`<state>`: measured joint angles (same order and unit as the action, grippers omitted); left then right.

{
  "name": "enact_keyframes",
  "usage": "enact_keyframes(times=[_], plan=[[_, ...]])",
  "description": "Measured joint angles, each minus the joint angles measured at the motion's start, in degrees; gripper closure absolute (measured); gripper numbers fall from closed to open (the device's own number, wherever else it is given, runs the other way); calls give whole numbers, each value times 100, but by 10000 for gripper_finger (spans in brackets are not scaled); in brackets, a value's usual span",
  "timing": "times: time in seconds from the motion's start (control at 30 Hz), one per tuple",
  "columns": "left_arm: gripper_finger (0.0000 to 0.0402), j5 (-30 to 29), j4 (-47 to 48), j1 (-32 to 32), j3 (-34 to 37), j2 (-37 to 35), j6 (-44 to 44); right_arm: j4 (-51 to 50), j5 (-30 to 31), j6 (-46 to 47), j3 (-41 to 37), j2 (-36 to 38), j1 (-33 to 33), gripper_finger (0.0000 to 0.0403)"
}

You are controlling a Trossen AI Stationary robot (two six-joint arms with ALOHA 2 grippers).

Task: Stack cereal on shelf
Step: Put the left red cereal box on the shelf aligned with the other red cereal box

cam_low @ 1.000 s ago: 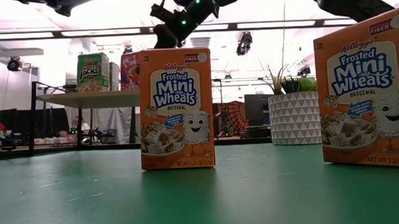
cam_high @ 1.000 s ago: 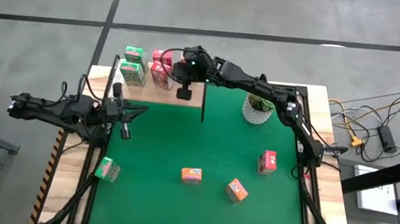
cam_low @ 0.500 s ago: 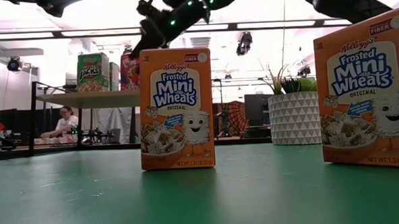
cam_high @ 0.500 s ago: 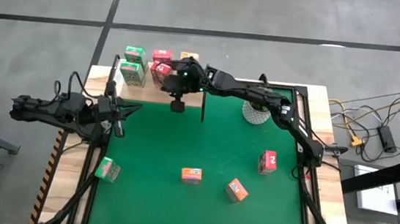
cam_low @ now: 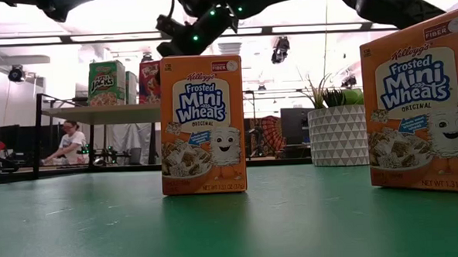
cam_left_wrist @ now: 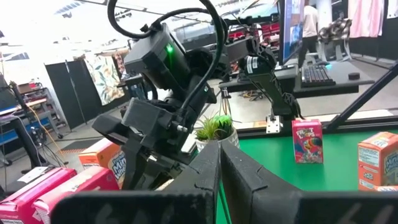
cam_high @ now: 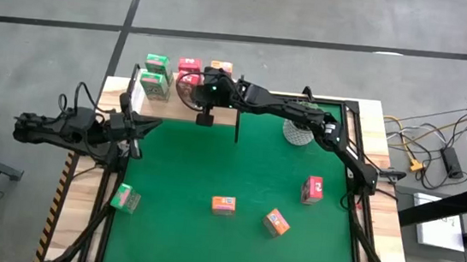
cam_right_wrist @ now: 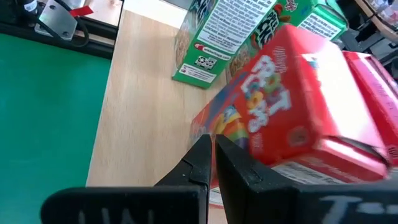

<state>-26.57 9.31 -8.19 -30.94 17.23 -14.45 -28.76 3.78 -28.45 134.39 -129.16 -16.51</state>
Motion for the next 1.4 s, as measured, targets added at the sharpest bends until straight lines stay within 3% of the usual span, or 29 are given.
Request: enact_keyframes(times=[0.43,0.67,0.97,1.1,1.4], plan=[[402,0,29,2,0,-4,-1,-222,214,-35,10,111,81,390],[402,-2,94,3,0,-39,-1,311,-218,62,67,420,137,390],[402,-7,134,3,0,-263,-2,1325,-594,311,65,408,-301,391],[402,-8,170,4,0,-313,-3,1273,-878,559,9,372,-466,391],[402,-7,179,4,0,-319,-3,1078,-887,462,-24,317,-472,391]])
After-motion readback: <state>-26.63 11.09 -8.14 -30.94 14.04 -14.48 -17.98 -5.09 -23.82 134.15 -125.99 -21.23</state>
